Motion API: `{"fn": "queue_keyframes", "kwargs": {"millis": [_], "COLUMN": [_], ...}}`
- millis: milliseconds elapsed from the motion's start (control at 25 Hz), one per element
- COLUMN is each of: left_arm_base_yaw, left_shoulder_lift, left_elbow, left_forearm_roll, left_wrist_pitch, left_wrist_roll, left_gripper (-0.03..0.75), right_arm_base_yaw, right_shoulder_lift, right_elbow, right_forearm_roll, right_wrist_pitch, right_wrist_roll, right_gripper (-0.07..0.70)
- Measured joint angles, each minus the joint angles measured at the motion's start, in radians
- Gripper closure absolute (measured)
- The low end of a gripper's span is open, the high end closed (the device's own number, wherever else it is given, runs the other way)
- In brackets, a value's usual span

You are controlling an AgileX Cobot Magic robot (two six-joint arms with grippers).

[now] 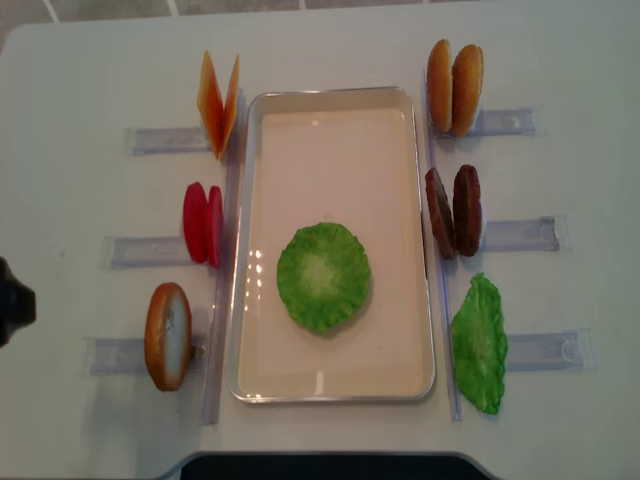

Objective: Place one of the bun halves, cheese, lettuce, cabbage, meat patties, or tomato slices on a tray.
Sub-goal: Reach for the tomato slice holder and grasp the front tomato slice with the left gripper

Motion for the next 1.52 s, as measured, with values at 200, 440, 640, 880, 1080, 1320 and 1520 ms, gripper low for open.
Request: {"fn": "queue_keyframes", "kwargs": {"millis": [200, 440, 640, 880, 1080, 1320, 1520], "left_arm_base_yaw": [0.0, 0.0, 0.0, 0.0, 0.0, -0.027, -0.066], "left_shoulder_lift": [0.179, 0.397, 0.556, 0.69, 0.759, 0.805, 0.831], "left_elbow": [-0.166, -0.302, -0.359, -0.417, -0.468, -0.481, -0.491], "left_forearm_roll": [-0.003, -0.072, -0.108, -0.114, -0.129, -0.137, -0.14], "left_wrist_pitch": [0.002, 0.002, 0.001, -0.002, -0.005, -0.008, -0.01], "left_wrist_roll": [0.0, 0.0, 0.0, 0.0, 0.0, -0.003, -0.048], "left_gripper": [0.024, 0.024, 0.024, 0.024, 0.024, 0.024, 0.024], "right_arm_base_yaw": [0.0, 0.0, 0.0, 0.0, 0.0, 0.0, 0.0], "right_shoulder_lift": [0.0, 0.0, 0.0, 0.0, 0.0, 0.0, 0.0], "right_elbow": [0.0, 0.0, 0.0, 0.0, 0.0, 0.0, 0.0], "right_forearm_roll": [0.0, 0.0, 0.0, 0.0, 0.0, 0.0, 0.0], "right_wrist_pitch": [0.0, 0.0, 0.0, 0.0, 0.0, 0.0, 0.0], "right_wrist_roll": [0.0, 0.0, 0.0, 0.0, 0.0, 0.0, 0.0], "right_gripper": [0.044, 0.044, 0.044, 0.044, 0.044, 0.044, 0.044]}}
